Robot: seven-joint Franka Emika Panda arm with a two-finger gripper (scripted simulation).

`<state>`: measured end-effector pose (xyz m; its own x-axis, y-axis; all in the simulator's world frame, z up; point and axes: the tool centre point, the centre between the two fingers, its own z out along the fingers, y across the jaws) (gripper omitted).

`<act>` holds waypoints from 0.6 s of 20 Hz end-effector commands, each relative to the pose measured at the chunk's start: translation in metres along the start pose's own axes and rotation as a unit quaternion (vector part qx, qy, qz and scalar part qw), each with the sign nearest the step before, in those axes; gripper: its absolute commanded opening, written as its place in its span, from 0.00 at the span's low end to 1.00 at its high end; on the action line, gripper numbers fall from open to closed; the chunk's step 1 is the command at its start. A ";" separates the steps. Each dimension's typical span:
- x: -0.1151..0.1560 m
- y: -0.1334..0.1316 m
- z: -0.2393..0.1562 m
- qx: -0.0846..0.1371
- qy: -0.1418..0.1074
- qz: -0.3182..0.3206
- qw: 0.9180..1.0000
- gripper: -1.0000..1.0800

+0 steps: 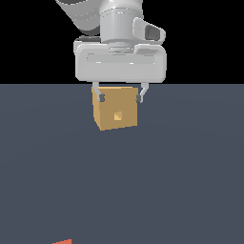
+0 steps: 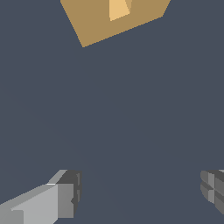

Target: Insert the peg into the horizontal hole in a box.

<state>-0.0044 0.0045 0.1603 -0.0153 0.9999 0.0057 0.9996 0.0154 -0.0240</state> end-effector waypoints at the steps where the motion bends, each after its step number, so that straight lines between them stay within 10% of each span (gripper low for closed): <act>1: 0.000 0.000 0.000 0.000 0.000 0.000 1.000 0.96; 12: -0.035 -0.009 0.009 -0.001 -0.001 -0.010 1.000 0.96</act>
<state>-0.0108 -0.0213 0.1532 -0.0322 0.9995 0.0055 0.9992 0.0323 -0.0219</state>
